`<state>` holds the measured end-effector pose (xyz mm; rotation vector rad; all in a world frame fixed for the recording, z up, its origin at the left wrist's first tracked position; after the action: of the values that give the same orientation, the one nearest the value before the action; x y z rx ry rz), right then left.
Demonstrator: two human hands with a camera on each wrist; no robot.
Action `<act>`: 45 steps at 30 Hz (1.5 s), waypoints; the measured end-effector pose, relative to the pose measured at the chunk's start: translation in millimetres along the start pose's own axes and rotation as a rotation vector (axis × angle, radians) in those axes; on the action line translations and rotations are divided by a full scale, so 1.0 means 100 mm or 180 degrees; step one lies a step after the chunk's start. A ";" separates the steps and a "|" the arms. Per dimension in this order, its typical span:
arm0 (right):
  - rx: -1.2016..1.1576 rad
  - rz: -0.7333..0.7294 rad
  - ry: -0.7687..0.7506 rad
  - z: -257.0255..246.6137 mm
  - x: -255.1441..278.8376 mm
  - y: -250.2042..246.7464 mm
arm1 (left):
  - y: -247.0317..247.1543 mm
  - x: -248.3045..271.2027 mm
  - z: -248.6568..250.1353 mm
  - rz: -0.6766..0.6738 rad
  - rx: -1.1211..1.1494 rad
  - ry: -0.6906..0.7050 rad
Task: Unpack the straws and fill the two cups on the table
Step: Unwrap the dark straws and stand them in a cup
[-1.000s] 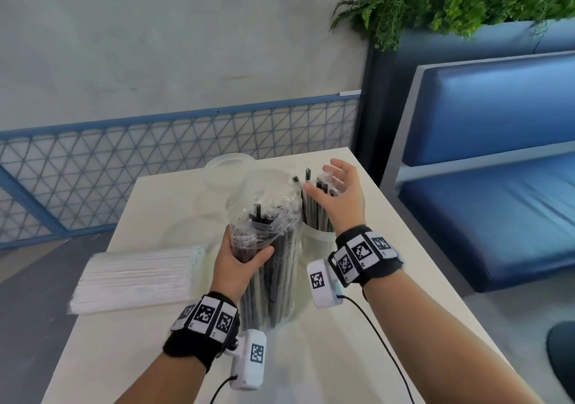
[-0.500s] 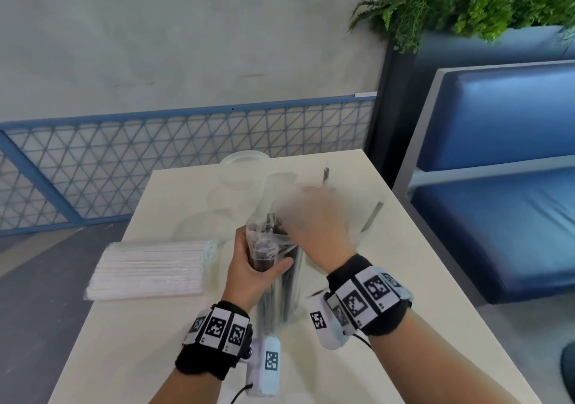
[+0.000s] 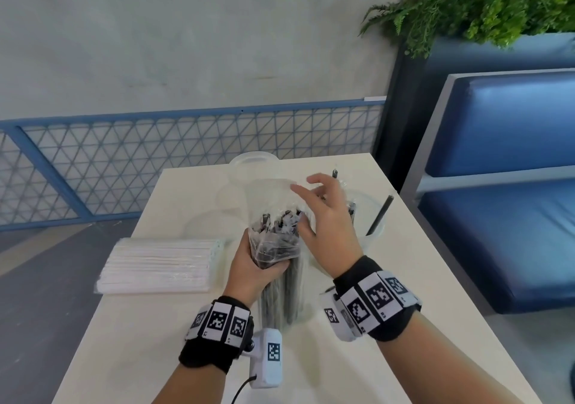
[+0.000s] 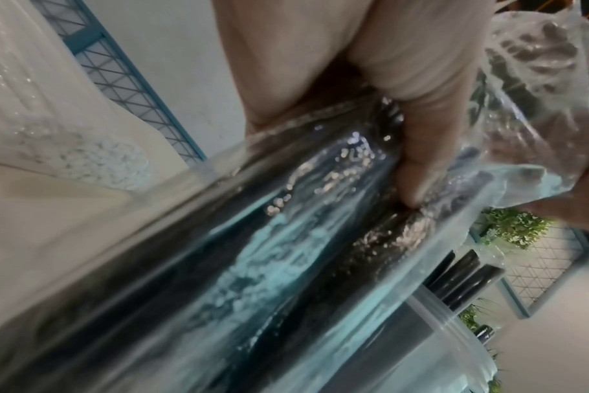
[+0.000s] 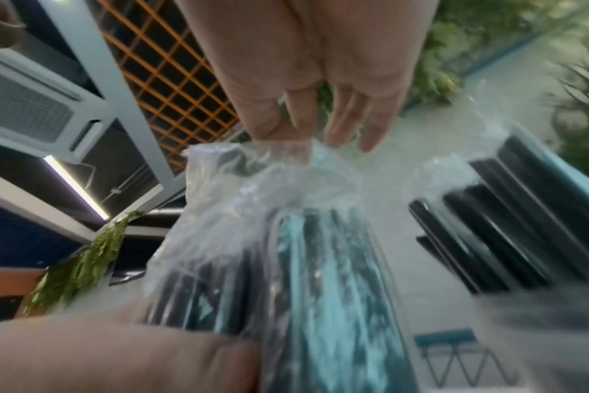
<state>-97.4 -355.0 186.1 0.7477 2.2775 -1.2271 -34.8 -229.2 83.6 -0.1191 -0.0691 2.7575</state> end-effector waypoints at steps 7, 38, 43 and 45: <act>0.0868 -0.1702 0.0614 0.16 0.00 0.20 | 0.01 0.03 -0.02 -0.0100 -0.0019 0.0046; -0.1339 -0.0606 0.1367 0.48 0.35 0.45 | -0.02 -0.02 0.04 -0.0289 0.0177 0.0084; -0.1597 -0.0702 0.1530 0.47 0.36 0.49 | -0.08 -0.05 0.00 -0.0350 -0.0006 0.0090; -0.1409 -0.0665 0.1559 0.50 0.37 0.49 | -0.06 -0.05 0.02 -0.0370 -0.0110 0.0125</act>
<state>-86.8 -365.6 108.5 0.7070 2.9482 -0.6089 -28.5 -225.6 86.3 -0.1730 -0.1096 2.6375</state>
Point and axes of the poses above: each hand's wrist, its own x-axis away from the middle knuckle, its own y-axis out of the palm, z = x × y, the point moved 5 cm from there along -x, towards the middle knuckle, and after that the axes turned 3 degrees about z, right-handed, at the moved point
